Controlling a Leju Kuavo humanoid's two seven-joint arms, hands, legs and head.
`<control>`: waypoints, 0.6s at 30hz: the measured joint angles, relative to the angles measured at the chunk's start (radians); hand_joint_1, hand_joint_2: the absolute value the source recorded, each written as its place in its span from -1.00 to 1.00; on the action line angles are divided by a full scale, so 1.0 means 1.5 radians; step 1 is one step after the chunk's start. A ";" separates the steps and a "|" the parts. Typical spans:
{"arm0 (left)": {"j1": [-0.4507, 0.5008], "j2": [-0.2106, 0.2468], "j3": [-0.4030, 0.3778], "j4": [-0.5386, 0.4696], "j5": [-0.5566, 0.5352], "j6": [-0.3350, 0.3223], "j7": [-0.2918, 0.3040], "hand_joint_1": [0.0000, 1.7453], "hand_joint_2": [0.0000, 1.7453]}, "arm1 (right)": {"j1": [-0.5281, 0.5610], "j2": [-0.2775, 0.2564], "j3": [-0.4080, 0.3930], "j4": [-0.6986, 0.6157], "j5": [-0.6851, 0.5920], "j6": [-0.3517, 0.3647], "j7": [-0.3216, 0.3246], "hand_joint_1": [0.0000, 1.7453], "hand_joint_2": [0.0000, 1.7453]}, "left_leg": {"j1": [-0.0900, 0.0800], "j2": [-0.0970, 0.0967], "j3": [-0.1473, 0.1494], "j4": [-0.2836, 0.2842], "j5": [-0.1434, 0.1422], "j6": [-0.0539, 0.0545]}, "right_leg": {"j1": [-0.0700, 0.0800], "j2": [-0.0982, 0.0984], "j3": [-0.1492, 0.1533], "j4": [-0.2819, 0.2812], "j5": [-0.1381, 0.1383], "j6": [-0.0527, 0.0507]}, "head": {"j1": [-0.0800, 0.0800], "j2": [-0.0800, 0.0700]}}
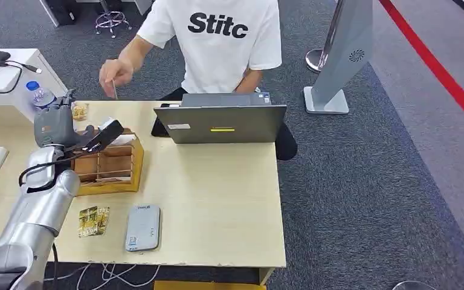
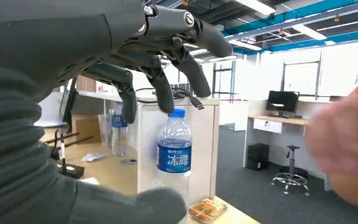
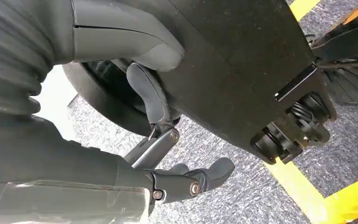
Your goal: Pass the card to the sensor for recognition and then transmit it.
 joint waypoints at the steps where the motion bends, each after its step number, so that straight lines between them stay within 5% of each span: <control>1: 0.000 0.000 0.000 0.000 0.001 0.003 0.000 -1.00 1.00 | 0.000 0.000 0.000 0.000 0.000 0.000 0.000 -1.00 1.00 | 0.000 0.000 0.000 0.000 0.000 0.000 | 0.000 0.000 0.000 0.000 0.000 0.000 | 0.000 0.000; 13: 0.004 0.000 -0.008 -0.023 0.017 0.024 -0.018 -1.00 1.00 | 0.001 -0.001 0.000 0.000 0.000 0.000 -0.006 -1.00 1.00 | 0.000 0.000 0.000 0.000 0.000 0.000 | 0.000 0.000 0.000 0.000 0.000 0.000 | 0.000 0.000; 18: 0.108 -0.002 -0.008 -0.172 0.087 0.063 -0.069 -1.00 1.00 | 0.002 -0.001 0.000 0.000 0.000 -0.004 -0.006 -1.00 1.00 | -0.001 0.003 0.000 0.000 -0.001 0.000 | -0.001 0.003 0.000 0.000 0.000 0.000 | 0.000 0.000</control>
